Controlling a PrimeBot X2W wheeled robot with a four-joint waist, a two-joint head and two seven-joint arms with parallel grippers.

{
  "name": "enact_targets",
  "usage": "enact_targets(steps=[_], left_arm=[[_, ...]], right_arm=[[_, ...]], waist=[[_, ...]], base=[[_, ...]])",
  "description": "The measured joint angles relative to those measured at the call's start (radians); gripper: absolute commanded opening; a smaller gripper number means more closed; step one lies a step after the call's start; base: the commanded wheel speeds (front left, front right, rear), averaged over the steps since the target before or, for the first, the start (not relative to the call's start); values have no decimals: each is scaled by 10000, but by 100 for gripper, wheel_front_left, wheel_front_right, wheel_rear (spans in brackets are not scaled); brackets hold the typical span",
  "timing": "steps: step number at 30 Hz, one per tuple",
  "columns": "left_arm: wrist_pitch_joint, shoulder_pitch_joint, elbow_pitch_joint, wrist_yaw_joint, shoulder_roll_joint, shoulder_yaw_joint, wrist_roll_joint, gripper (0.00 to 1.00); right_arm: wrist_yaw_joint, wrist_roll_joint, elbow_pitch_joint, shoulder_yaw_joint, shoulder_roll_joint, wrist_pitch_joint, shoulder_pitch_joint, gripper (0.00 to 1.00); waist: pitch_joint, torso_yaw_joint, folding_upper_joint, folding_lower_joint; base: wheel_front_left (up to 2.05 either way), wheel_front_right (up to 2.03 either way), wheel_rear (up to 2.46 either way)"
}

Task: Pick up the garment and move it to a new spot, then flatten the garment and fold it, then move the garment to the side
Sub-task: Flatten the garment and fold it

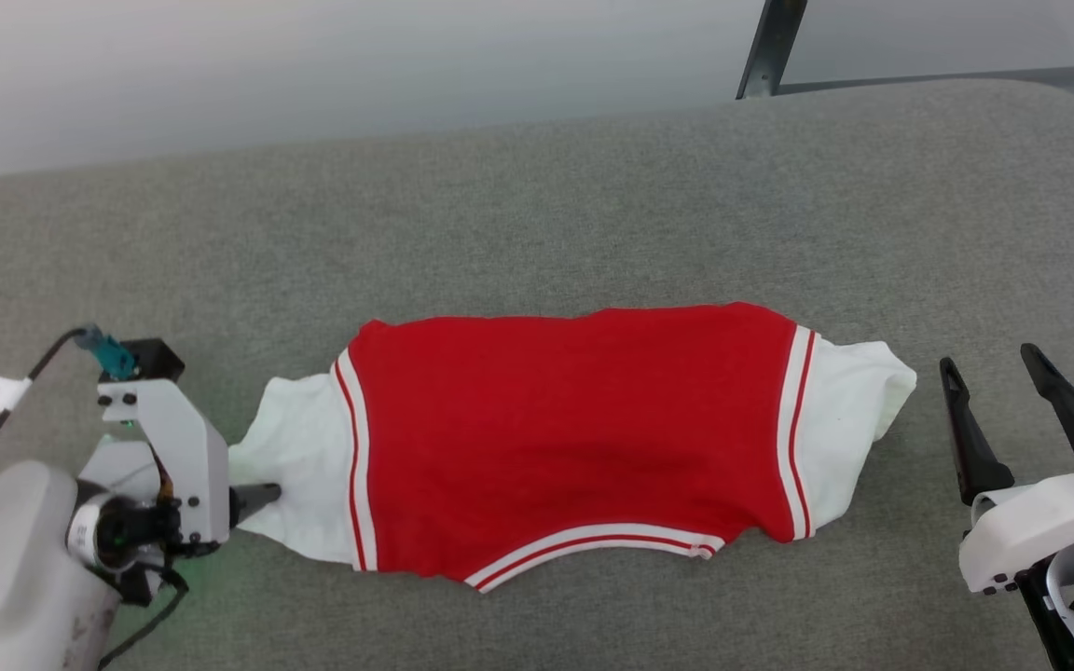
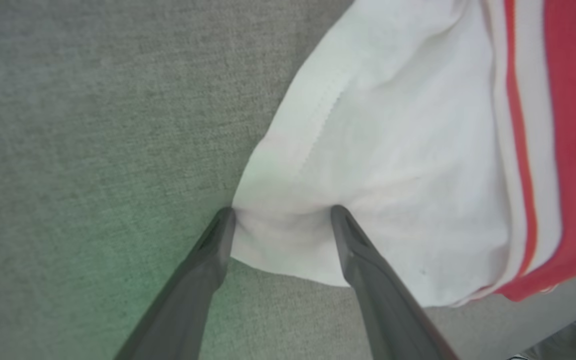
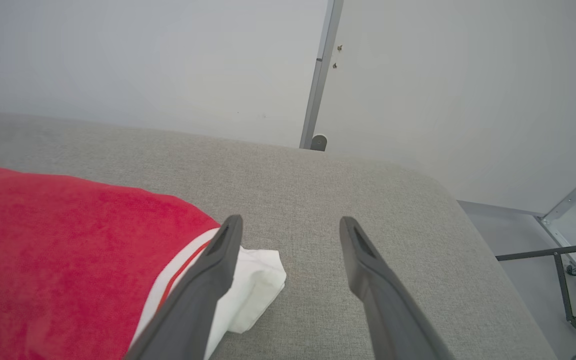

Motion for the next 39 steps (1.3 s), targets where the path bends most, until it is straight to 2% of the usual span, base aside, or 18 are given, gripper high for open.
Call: enact_targets(steps=[5, 6, 7, 15, 22, 33, 36, 39], left_arm=[[426, -460, 604, 54, -286, -86, -159, 100], [514, -546, 673, 54, -318, -86, -203, 39], [529, -584, 706, 54, -353, -86, -228, 0], [428, -726, 767, -21, -454, -150, -282, 0], [263, -828, 683, -63, -539, -159, -314, 0], [-35, -1170, 729, -245, -838, -326, -324, 0], [-109, -1244, 767, -314, -924, -355, -328, 4], [-174, -1355, 842, -362, -1012, -416, -362, 3]], right_arm=[[0, 355, -54, 207, -159, 583, -16, 100], [0, 554, -63, 257, -207, 840, -16, 100], [0, 765, -73, 322, -265, 1156, -15, 100], [2, 2025, -782, 746, -1187, 4073, -11, 100], [2, 2915, -1070, 1005, -1561, 6431, -81, 100], [2, 3137, -259, 989, -1394, 7722, -643, 100], [0, 3185, 105, 1055, -1333, 8009, -669, 100], [2, 3183, 477, 1179, -1231, 8249, -829, 100]], waist=[[171, 69, 0, 0], [190, 88, 0, 0], [207, 103, 0, 0], [317, 237, 0, 0], [446, 423, 0, 0], [717, 871, 0, 0], [801, 989, 0, 0], [868, 1105, 0, 0]], base=[[0, 0, 0], [0, 0, 0], [0, 0, 0], [0, 0, 0], [0, 0, 0], [0, 0, 0], [0, 0, 0], [0, 0, 0]])
